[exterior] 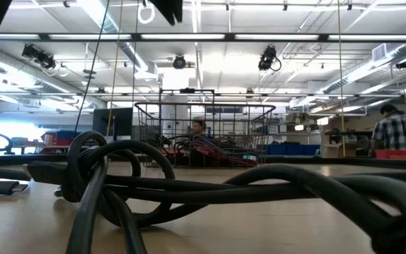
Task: Pick and place USB-C Cables
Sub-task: Put the white charger cable into the wire basket
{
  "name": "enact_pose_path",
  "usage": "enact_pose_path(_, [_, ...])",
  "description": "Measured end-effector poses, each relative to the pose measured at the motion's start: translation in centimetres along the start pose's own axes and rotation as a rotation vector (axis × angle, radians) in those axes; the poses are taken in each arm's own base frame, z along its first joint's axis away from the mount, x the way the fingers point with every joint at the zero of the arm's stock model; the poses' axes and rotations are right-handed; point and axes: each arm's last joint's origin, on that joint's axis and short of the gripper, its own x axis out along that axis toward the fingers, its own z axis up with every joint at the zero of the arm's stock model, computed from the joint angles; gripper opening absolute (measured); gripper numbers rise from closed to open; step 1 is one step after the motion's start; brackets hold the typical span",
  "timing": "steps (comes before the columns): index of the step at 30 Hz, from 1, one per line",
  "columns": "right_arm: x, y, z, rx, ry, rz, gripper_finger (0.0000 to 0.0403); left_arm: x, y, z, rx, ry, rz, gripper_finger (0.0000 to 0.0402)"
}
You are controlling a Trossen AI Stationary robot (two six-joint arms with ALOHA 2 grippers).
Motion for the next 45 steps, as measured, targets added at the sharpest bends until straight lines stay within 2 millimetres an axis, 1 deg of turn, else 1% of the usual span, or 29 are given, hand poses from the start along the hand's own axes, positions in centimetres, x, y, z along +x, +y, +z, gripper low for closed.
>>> enact_pose_path(5, [0.0,0.0,0.0,0.000,0.000,0.000,0.0135,-2.8,-0.7,-1.5,-0.032,-0.072,-0.032,0.0103])
enact_pose_path(10, [0.0,0.0,0.0,0.000,-0.001,-0.001,0.0135,-5.9,-0.4,-2.9,-0.078,-0.178,-0.045,0.0102])
enact_pose_path(14, [0.0,0.0,0.0,0.001,-0.001,-0.001,0.0135,-6.9,0.1,-4.0,-0.076,-0.230,-0.021,0.0099])
enact_pose_path(17, [0.0,0.0,0.0,0.010,-0.001,-0.001,0.0135,-6.7,1.7,-5.5,-0.078,-0.206,0.009,0.0087])
enact_pose_path(21, [0.0,0.0,0.0,0.026,-0.002,-0.001,0.0135,-5.3,4.1,-8.4,-0.112,-0.129,0.055,0.0074])
enact_pose_path(25, [0.0,0.0,0.0,0.052,-0.005,-0.001,0.0135,-3.8,6.6,-11.6,-0.200,-0.058,0.100,0.0077])
enact_pose_path(29, [0.0,0.0,0.1,0.058,-0.005,-0.001,0.0135,-2.0,8.9,-14.7,-0.323,-0.018,0.160,0.0088])
enact_pose_path(32, [0.3,-0.2,0.0,0.066,0.002,0.000,0.0135,-0.4,10.1,-16.8,-0.463,-0.010,0.217,0.0095])
enact_pose_path(35, [0.7,-0.4,-0.1,0.075,0.010,-0.001,0.0135,1.6,10.5,-18.6,-0.622,-0.004,0.275,0.0099])
enact_pose_path(37, [1.1,-0.6,-0.1,0.094,0.018,-0.001,0.0135,2.9,10.2,-19.5,-0.699,0.022,0.285,0.0098])
enact_pose_path(41, [1.9,-1.1,-0.3,0.110,0.038,0.001,0.0135,5.6,9.3,-21.0,-0.760,0.070,0.240,0.0098])
enact_pose_path(45, [2.7,-1.6,-0.5,0.119,0.053,0.004,0.0135,8.0,8.8,-22.2,-0.792,0.032,0.191,0.0100])
